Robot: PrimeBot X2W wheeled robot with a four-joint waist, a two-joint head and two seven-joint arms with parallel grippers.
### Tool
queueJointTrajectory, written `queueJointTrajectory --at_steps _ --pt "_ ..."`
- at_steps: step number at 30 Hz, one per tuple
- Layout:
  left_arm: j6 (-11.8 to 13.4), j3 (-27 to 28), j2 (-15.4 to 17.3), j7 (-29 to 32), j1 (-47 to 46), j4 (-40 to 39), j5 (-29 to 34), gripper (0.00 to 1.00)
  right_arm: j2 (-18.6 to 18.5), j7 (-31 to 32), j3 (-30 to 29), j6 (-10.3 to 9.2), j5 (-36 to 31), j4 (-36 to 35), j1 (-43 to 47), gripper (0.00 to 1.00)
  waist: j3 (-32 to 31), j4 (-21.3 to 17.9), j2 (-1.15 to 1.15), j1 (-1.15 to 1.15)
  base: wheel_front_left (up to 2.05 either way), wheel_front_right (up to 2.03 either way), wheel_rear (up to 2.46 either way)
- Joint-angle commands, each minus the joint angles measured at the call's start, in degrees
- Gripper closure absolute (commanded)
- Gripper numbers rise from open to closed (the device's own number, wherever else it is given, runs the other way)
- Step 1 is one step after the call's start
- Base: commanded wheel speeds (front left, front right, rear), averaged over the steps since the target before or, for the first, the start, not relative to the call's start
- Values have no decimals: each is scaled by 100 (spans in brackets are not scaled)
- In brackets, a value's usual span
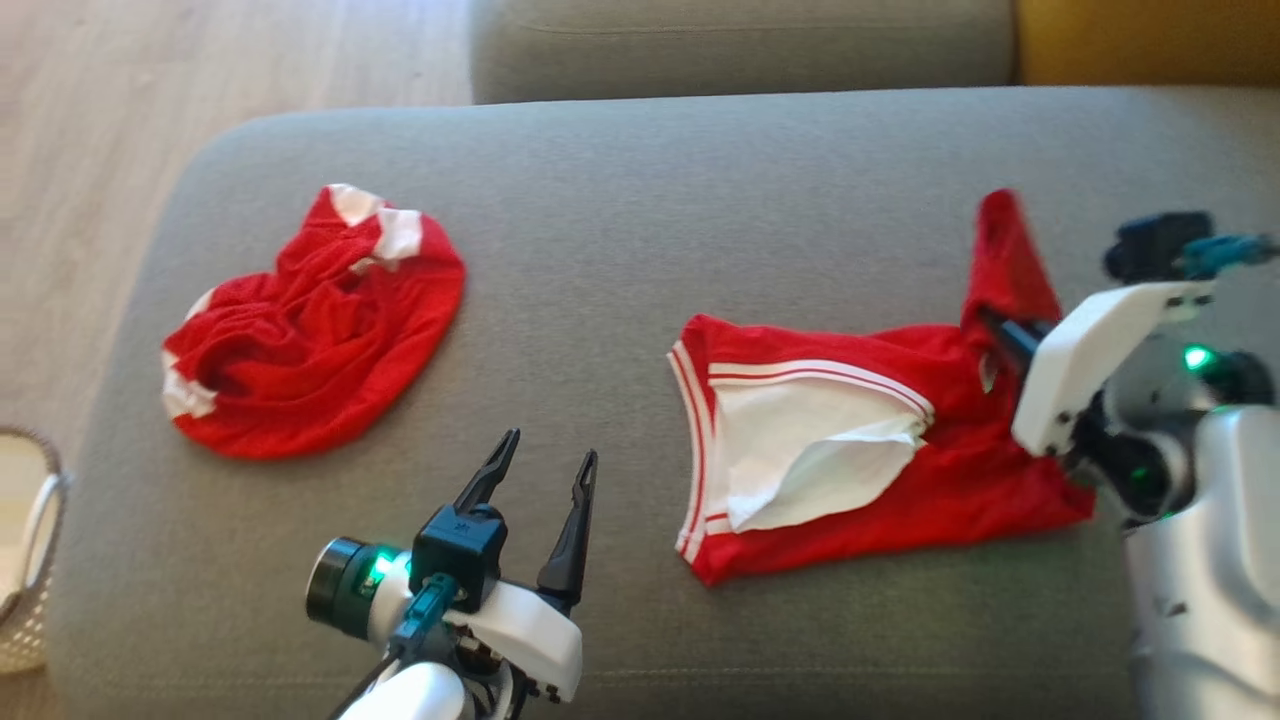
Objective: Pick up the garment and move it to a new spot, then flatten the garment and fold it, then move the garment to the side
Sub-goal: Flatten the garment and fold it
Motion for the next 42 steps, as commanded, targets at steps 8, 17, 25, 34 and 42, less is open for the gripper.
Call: queueJointTrajectory --at_steps 8,17,25,34,42 --pt "21 282 60 -64 -116 -164 -68 0 196 -87 590 -2 492 -108 57 100 -38 487 0 0 0 0 0" --pt "40 395 112 -68 -83 -220 -57 0 202 -323 1289 -2 1234 429 167 100 77 757 0 0 0 0 0" --pt "35 441 69 -70 -98 -226 -7 0 203 -562 1685 -2 1392 898 18 73 214 790 0 0 0 0 0" --pt "51 529 64 -71 -35 -179 3 0 181 -1357 1376 -2 1201 527 -126 0 126 607 0 0 0 0 0" --pt "115 682 21 -71 194 -257 17 0 36 -2455 585 -2 -166 121 654 0 -131 335 0 0 0 0 0"
